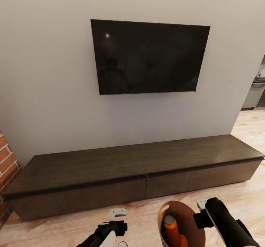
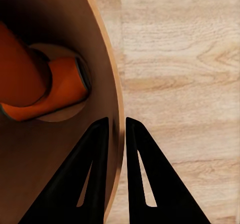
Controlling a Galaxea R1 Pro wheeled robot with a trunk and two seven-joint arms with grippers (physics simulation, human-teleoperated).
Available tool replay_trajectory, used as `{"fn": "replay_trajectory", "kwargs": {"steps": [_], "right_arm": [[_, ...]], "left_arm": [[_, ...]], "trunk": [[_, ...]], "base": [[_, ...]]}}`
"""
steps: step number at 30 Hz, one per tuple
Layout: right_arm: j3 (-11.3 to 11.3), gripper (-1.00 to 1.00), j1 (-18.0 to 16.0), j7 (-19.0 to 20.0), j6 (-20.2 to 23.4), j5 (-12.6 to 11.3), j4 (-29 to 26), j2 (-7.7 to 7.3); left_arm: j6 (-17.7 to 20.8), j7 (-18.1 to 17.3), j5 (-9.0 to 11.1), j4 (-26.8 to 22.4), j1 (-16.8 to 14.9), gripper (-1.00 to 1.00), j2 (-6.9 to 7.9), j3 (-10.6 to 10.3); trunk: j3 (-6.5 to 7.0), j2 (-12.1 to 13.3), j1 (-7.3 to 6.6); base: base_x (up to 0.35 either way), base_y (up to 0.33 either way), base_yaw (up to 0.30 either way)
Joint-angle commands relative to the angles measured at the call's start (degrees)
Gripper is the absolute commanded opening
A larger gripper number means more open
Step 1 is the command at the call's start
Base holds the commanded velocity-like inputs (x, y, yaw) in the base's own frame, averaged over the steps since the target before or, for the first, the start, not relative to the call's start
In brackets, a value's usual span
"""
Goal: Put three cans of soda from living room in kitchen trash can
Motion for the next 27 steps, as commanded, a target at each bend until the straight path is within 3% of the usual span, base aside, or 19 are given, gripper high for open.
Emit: {"fn": "replay_trajectory", "kwargs": {"steps": [1,16,27], "right_arm": [[0.0,-1.0,0.0,0.3,0.1,-0.9,0.0,0.02],[0.0,-1.0,0.0,0.3,0.2,-0.9,0.0,0.06],[0.0,-1.0,0.0,0.3,0.2,-0.9,0.0,0.08]], "left_arm": [[0.0,0.0,0.0,0.0,0.0,1.0,0.0,0.0],[0.0,-1.0,0.0,0.0,0.0,1.0,0.01,0.0],[-0.1,-1.3,0.0,0.0,0.1,1.0,0.0,0.0]], "trunk": [[0.01,0.0,0.0],[0.01,0.0,0.0],[0.01,0.0,0.0]], "base": [[0.0,0.0,0.0],[0.003,0.0,0.0],[0.138,0.034,0.0]]}}
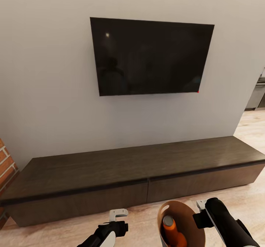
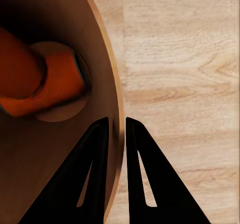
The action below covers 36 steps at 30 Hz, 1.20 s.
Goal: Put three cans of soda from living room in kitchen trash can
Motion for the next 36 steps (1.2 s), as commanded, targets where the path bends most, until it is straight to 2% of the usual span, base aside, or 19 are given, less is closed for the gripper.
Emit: {"fn": "replay_trajectory", "kwargs": {"steps": [1,36], "right_arm": [[0.0,-1.0,0.0,0.3,0.1,-0.9,0.0,0.01],[-0.1,-1.0,0.0,0.3,0.3,-1.0,0.0,0.0]], "left_arm": [[0.0,0.0,0.0,0.0,0.0,1.0,0.0,0.0],[0.0,0.0,-0.1,0.0,0.0,1.0,0.0,0.0]], "trunk": [[0.01,0.0,0.0],[0.01,0.0,0.0]], "base": [[0.031,0.007,0.0],[0.002,0.001,0.0]]}}
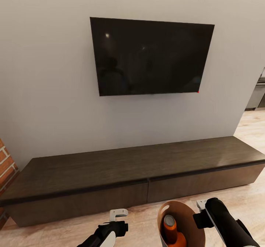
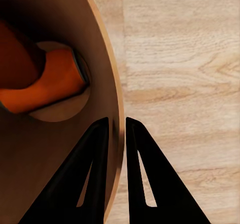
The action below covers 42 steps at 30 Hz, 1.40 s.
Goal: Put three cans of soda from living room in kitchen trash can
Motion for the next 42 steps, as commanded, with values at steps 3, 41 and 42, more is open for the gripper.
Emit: {"fn": "replay_trajectory", "kwargs": {"steps": [3,41,42], "right_arm": [[0.0,-1.0,0.0,0.3,0.1,-0.8,0.0,0.01],[-7.9,-1.0,-0.1,0.3,4.0,-0.7,-0.6,-1.31],[-7.9,-1.0,-0.1,0.3,4.2,-0.6,-0.6,-1.47]], "left_arm": [[0.0,0.0,0.0,0.0,0.0,1.0,0.0,0.0],[0.0,-0.1,0.0,0.0,0.0,1.0,-0.01,0.0],[0.0,-0.1,0.0,0.0,0.0,1.0,-0.01,0.0]], "trunk": [[0.01,0.0,0.0],[-0.28,0.0,0.0],[-0.33,0.0,0.0]], "base": [[0.0,0.0,0.0],[0.0,0.0,0.0],[0.0,0.0,0.0]]}}
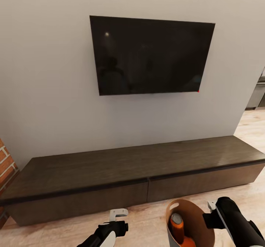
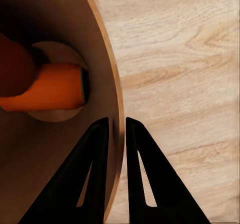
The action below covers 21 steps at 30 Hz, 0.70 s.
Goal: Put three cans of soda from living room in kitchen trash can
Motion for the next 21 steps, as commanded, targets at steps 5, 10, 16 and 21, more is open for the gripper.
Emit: {"fn": "replay_trajectory", "kwargs": {"steps": [5,10,16,21], "right_arm": [[-0.1,-1.0,-0.2,0.4,0.5,-1.6,-0.2,-1.5],[-0.1,-1.0,-0.5,0.4,0.5,-1.6,-0.2,-3.78],[-0.1,-1.0,-1.0,0.4,0.6,-1.6,-0.2,-5.12],[-0.1,-1.0,-1.6,0.4,0.5,-1.6,-0.2,-5.53]], "left_arm": [[0.0,0.0,0.0,0.0,0.0,1.0,0.0,0.0],[0.0,0.0,0.0,0.0,0.0,1.0,0.0,0.0],[0.0,0.0,0.0,0.0,0.0,1.0,-0.06,0.0],[0.1,0.0,0.0,0.0,0.0,1.0,-0.08,0.0]], "trunk": [[-0.22,0.0,0.0],[-0.32,0.0,0.0],[-0.34,0.0,0.0],[-0.34,0.0,0.0]], "base": [[0.0,0.0,0.0],[0.0,0.0,0.0],[0.0,0.0,0.0],[0.0,0.0,0.0]]}}
